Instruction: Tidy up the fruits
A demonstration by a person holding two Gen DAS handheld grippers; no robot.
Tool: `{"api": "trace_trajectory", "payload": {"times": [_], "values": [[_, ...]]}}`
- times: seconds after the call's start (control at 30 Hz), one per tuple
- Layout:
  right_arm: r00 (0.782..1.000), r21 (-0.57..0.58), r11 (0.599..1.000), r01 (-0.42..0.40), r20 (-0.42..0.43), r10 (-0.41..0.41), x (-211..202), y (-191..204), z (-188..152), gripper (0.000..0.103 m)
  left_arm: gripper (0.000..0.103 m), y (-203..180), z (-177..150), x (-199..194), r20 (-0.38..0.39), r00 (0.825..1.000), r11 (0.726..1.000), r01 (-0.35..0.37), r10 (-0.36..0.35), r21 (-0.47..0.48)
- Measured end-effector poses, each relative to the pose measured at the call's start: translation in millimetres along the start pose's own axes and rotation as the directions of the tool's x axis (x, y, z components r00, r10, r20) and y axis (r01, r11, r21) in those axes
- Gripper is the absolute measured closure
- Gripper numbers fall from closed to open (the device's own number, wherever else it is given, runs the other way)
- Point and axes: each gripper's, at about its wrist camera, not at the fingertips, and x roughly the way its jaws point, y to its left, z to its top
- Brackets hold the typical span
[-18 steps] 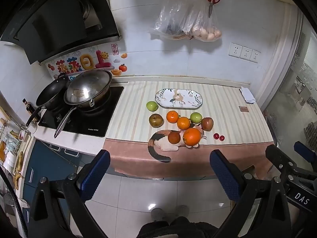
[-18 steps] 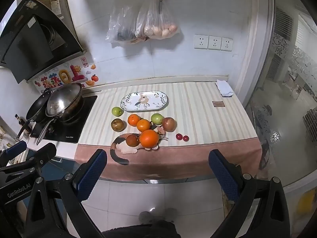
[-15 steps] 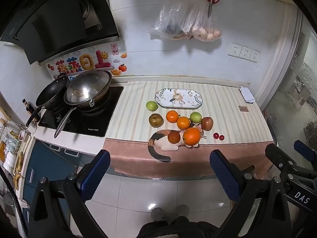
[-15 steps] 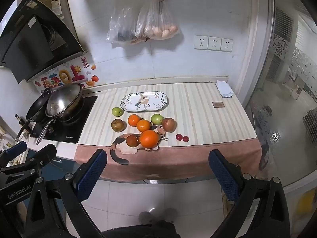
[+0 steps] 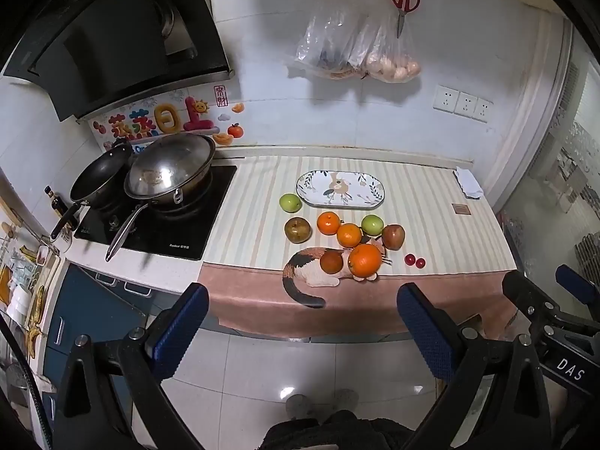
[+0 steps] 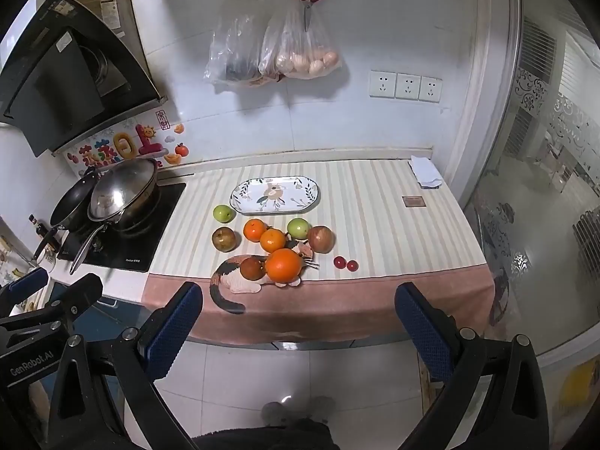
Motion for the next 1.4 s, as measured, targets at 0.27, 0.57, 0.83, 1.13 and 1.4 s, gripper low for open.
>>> {"api": "trace_trajectory", "payload": {"times": [0.27, 0.57, 0.83, 1.13, 1.4], "values": [[1.0, 0.0, 1.0, 0.0, 0.001, 0.0, -1.9, 0.6, 3.8, 0.0, 0.0, 3.1, 0.6, -2.3, 0.004, 1.0, 1.0, 0.0, 0.0, 0.0], [1.0, -0.002, 1.0, -0.001, -0.003, 0.001, -3.2, 2.9, 5.5, 0.0, 0.0, 2.9, 1.5, 1.9, -0.008, 1.0, 1.0, -0.005, 0.005, 0.003], [1.0, -0.004, 1.0, 0.001, -0.003, -0.001, -1.3, 3.2, 4.4, 0.0, 0.0, 3.6, 0.7, 2.2, -0.008, 1.0, 1.0, -0.003, 0.003, 0.003], [1.0, -0.003, 1.0, 0.001, -0.001, -0.001, -0.7, 0.7, 4.7, 0.0, 0.0, -0.6, -4.4, 7.4, -0.015, 1.0, 1.0, 0.002, -0.002, 0.0], [1.0, 0.0, 1.0, 0.002, 0.008, -0.002, -1.9, -5.0, 4.1, 0.0, 0.0, -1.5, -5.0, 4.8, -0.009, 1.0, 1.0, 0.002, -0.002, -0.001]]}}
